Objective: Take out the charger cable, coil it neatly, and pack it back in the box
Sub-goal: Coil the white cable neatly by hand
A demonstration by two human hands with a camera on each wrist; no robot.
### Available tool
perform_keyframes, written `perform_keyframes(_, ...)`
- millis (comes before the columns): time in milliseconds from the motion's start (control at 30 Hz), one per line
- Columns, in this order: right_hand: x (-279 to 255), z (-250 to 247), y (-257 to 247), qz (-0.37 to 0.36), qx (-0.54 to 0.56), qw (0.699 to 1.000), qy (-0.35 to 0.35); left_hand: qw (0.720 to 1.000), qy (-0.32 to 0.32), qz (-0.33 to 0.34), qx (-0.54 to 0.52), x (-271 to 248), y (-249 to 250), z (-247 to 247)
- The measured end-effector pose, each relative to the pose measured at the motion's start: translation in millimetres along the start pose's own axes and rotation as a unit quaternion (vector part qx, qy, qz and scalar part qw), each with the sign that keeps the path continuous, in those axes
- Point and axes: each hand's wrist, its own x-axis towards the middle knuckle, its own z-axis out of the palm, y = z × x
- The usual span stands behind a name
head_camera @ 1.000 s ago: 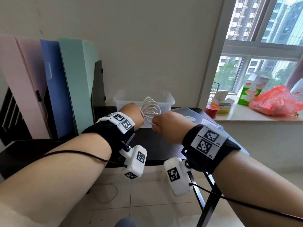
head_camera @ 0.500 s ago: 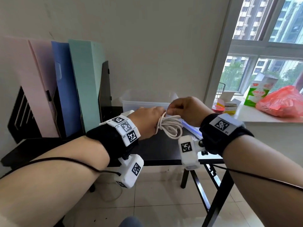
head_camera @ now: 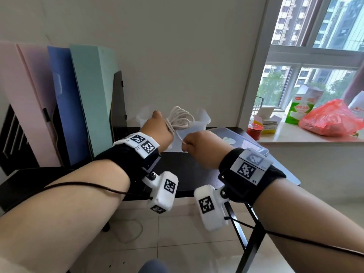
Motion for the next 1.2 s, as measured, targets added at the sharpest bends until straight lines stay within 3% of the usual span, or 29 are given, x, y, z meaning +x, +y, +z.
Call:
perform_keyframes(100, -3.7, -15.7, -12.2, -0.079, -0.183, 0.98, -0.008, 0.996, -0.016, -0.004, 0.092, 0.2, -0.1, 2.5)
perform_keyframes(233, -2.2, -41.4, -17.8, -0.085, -0.246, 0.963, 0.07, 0.973, -0.068, 0.109, 0.19, -7.0, 2.4, 12.2)
perform_keyframes(300, -0.8, -46.9, -12.9, -0.083, -0.206, 0.972, 0.077, 0.955, -0.071, 0.162, 0.239, -12.1, 4.8, 10.8)
perform_keyframes(433, 1.3, -48.6, 5.4, -0.058, -0.01, 0.996, 0.07, 0.937, -0.072, 0.216, 0.266, -23.2, 8.9, 2.9)
perform_keyframes(567, 2.0, -46.7, 21.4, -0.034, 0.146, 0.988, 0.036, 0.935, -0.09, 0.268, 0.215, -28.9, 6.2, -0.2)
perform_keyframes(667, 2.2, -43.9, 32.3, -0.005, 0.245, 0.969, 0.042, 0.949, -0.119, 0.266, 0.124, -29.7, 3.7, -3.9)
perform_keyframes(767, 0.0, -38.4, 42.0, 0.017, 0.382, 0.923, 0.038, 0.958, -0.137, 0.243, -0.064, -28.7, 3.3, -6.5)
perform_keyframes(867, -2.1, -18.2, 37.8, 0.029, 0.508, 0.86, 0.032, 0.917, -0.138, 0.199, -0.318, -29.4, 8.5, 1.8)
perform_keyframes(933, -1.9, -2.3, 30.2, 0.025, 0.587, 0.808, 0.044, 0.898, -0.104, 0.163, -0.396, -24.9, 10.1, 9.0)
perform_keyframes(967, -1.6, 3.1, 26.9, 0.028, 0.588, 0.807, 0.054, 0.902, -0.091, 0.144, -0.398, -22.5, 10.4, 10.4)
perform_keyframes(1100, -2.8, 4.8, 15.9, 0.057, 0.503, 0.857, 0.093, 0.919, -0.096, 0.134, -0.357, -16.8, 9.7, 13.3)
perform_keyframes(1200, -4.0, 6.0, 12.8, 0.066, 0.481, 0.869, 0.093, 0.923, -0.066, 0.132, -0.355, -17.2, 10.9, 12.4)
